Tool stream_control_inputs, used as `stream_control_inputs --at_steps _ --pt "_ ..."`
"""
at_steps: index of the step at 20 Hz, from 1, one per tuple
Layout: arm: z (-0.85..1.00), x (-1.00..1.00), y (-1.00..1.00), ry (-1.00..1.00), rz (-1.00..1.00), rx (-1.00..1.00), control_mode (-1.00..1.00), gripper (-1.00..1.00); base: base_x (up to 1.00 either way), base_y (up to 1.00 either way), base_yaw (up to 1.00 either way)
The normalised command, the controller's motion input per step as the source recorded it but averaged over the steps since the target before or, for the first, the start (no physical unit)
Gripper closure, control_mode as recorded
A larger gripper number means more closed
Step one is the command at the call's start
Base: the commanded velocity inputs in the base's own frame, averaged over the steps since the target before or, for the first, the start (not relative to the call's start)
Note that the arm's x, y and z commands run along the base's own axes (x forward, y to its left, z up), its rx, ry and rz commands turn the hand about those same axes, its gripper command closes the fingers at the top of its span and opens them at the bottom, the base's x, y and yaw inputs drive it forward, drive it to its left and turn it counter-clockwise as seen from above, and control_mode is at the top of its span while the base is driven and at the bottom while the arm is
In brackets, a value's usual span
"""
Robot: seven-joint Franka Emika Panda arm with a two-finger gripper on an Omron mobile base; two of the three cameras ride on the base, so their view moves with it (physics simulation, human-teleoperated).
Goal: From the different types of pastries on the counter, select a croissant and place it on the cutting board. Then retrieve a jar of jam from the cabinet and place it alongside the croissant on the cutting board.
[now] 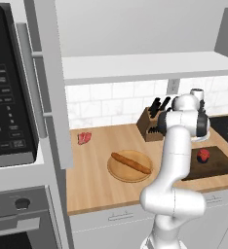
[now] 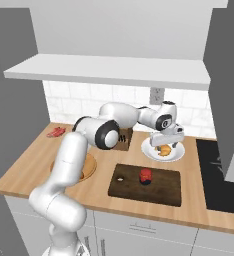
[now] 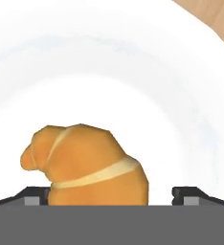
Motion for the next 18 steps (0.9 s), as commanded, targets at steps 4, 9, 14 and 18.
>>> stream_control_inputs --at_steps 4,9,14,18 --pt "-0.6 0.0 -0.02 0.09 0.0 0.0 -1.0 -1.0 0.0 0.0 0.0" --pt "-0.16 0.08 0.0 0.02 0.0 0.0 -1.0 1.0 0.0 0.0 0.0" --pt "0.15 -0.04 -0.01 0.06 0.0 0.03 -1.0 1.0 0.0 0.0 0.0" --pt "0.0 -0.32 -0.15 0.09 0.0 0.0 -1.0 1.0 0.0 0.0 0.0"
